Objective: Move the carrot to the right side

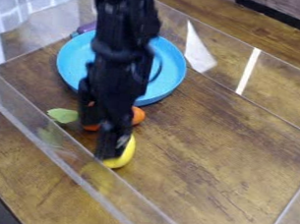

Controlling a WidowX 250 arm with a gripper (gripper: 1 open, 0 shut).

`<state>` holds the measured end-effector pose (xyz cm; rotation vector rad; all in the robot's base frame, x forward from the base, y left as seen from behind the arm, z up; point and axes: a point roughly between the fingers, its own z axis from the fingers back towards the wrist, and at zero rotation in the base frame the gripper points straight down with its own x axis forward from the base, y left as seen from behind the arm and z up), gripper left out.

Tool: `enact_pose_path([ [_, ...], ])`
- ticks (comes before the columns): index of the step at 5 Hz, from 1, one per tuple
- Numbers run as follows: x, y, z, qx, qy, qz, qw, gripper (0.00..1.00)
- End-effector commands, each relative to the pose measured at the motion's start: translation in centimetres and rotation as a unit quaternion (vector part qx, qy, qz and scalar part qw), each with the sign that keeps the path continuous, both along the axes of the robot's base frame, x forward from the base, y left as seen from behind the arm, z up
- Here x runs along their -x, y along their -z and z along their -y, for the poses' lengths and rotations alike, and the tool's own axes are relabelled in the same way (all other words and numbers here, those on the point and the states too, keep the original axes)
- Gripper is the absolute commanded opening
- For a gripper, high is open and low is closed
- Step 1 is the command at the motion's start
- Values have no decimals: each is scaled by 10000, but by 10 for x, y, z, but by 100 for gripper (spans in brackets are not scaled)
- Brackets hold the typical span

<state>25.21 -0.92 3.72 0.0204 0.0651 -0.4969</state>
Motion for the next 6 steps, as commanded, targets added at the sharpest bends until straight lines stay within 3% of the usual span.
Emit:
enact_pose_path([
  [1,-7,2,-18,-36,253,371,9990,100],
  [2,-12,3,-33,-2,498,458,9977,100],
  [3,-15,4,-47,4,738,492,9961,0],
  [4,-18,6,-60,37,1028,517,9933,100],
  [6,-20,-5,-45,103,418,636,9971,100],
])
